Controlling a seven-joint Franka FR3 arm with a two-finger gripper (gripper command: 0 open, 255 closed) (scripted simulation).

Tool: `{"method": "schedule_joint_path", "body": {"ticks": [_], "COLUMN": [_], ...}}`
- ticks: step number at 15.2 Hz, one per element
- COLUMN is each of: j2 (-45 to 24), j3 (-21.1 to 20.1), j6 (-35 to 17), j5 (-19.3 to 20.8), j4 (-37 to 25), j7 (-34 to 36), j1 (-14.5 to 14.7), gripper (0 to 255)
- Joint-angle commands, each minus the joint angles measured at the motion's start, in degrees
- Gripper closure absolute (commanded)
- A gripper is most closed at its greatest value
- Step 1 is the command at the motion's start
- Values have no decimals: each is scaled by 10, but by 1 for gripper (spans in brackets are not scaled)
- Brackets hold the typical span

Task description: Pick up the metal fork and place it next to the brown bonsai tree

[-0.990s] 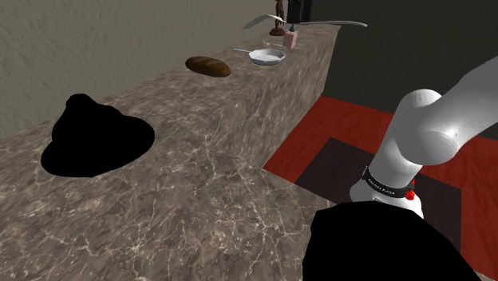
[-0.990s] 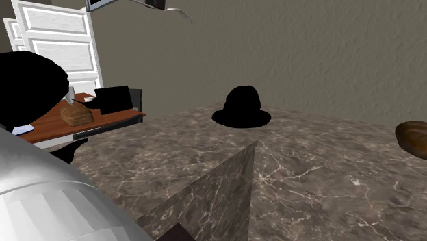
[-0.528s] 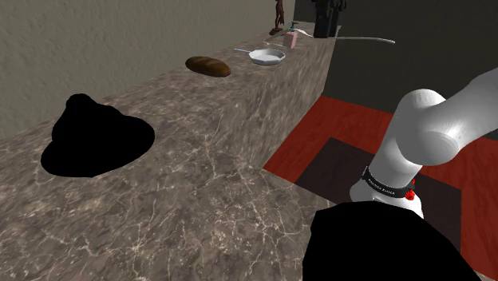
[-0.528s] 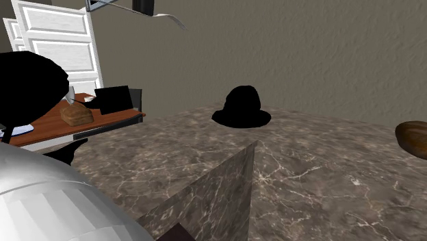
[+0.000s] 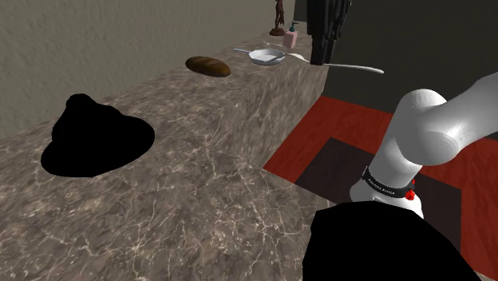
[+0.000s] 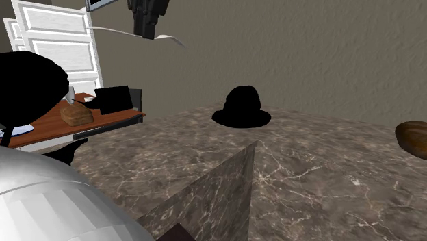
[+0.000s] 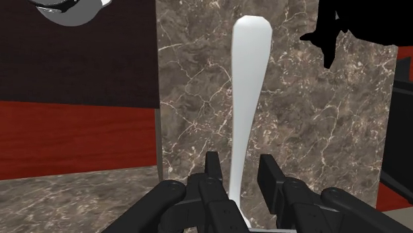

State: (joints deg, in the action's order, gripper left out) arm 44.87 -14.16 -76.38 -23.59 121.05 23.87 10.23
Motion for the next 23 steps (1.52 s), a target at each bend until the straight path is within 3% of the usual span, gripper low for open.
{"method": "schedule_joint_path", "body": {"ticks": [1, 23], "j2": [8, 66], "j3": [-2, -34], "j6": [-15, -153], "j5": [-2, -31], "j4": [23, 223], "j7": [-5, -45], "j1": [1, 11], "gripper": [255, 255]}}
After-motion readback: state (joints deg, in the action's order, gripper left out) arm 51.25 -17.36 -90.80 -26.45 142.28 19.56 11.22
